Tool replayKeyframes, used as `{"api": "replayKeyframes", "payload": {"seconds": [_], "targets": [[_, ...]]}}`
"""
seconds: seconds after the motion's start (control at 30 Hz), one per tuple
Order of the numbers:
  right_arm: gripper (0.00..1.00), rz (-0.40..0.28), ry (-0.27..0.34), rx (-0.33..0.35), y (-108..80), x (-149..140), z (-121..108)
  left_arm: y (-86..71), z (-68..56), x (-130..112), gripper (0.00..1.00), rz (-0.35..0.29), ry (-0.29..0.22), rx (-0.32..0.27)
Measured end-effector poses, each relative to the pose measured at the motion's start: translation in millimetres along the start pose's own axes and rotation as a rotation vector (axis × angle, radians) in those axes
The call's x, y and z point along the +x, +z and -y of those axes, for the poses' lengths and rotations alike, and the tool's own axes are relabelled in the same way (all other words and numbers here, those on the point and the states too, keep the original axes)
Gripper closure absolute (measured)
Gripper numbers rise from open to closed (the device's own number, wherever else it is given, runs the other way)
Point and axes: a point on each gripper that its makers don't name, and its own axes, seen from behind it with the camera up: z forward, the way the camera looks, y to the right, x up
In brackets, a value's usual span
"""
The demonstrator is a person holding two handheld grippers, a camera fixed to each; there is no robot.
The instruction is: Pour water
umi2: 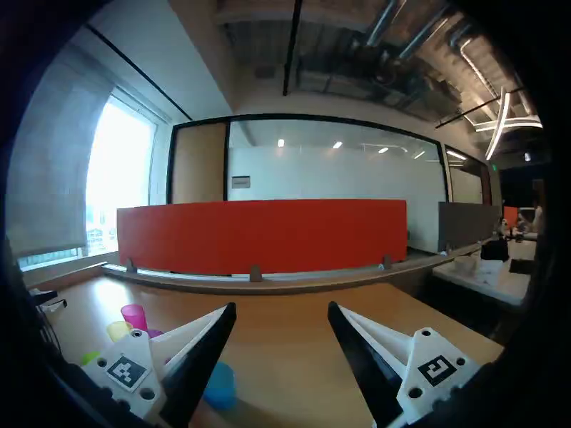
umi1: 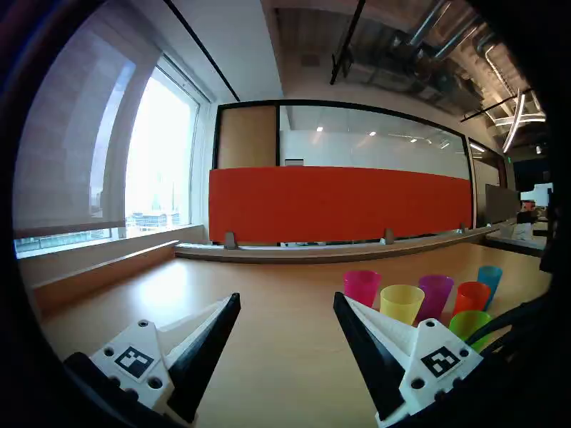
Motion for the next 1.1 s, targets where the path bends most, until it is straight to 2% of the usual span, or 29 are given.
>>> {"api": "replayKeyframes", "payload": {"seconds": [0.3,0.7,1.1], "targets": [[0.00,-0.026,-0.032,-0.019,7.0,-3,-7,0.2,0.6,-1,0.03,0.001,0.001,0.002],[0.00,-0.054,-0.007,-0.005,17.3,-36,-8,0.3,0.8,-1,0.03,0.001,0.000,0.002],[0.00,-0.036,0.008,0.015,15.7,-73,-9,0.0,0.6,-1,0.03,0.001,0.000,0.002]]}}
